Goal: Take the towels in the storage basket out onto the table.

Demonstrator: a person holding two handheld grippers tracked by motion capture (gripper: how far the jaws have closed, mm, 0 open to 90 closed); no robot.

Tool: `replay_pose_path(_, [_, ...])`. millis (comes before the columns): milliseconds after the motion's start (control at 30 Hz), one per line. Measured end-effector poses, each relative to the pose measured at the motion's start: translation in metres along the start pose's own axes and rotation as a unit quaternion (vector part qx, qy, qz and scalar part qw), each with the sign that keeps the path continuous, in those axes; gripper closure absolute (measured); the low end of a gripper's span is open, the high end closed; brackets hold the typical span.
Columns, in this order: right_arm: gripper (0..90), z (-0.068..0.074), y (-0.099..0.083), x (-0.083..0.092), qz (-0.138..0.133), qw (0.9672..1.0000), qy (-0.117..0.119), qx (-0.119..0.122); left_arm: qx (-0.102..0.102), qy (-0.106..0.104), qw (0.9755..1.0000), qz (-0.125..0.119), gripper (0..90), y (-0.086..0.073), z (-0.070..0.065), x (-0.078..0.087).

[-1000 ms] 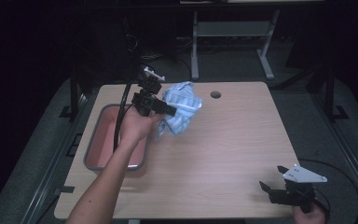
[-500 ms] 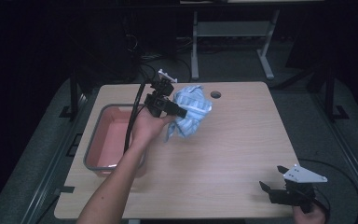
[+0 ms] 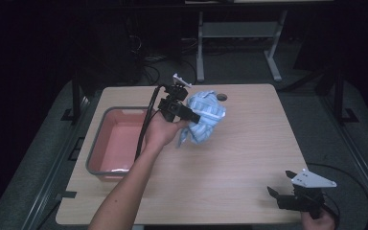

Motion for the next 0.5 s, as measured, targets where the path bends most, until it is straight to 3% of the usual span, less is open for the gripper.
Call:
replay_pose_path(100, [13.7, 0.0, 0.0, 0.001, -0.003, 1.0, 0.0, 0.001, -0.006, -0.005, 1.0, 0.005, 63.0, 0.001, -0.004, -0.006])
replay_pose_path(500, [13.7, 0.002, 0.002, -0.001, -0.006, 1.0, 0.002, 0.0, 0.001, -0.013, 0.9999, 0.008, 63.0, -0.001, -0.007, -0.028])
Point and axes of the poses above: each handheld gripper's, and its own axes: x roughly backward along the jaws, y roughly out of its top, z roughly to its left, the point moved 3 cm from there along -x, roughly forward along the jaws, and after that the axes turned 5 degrees about y, right-handed, at the moved point
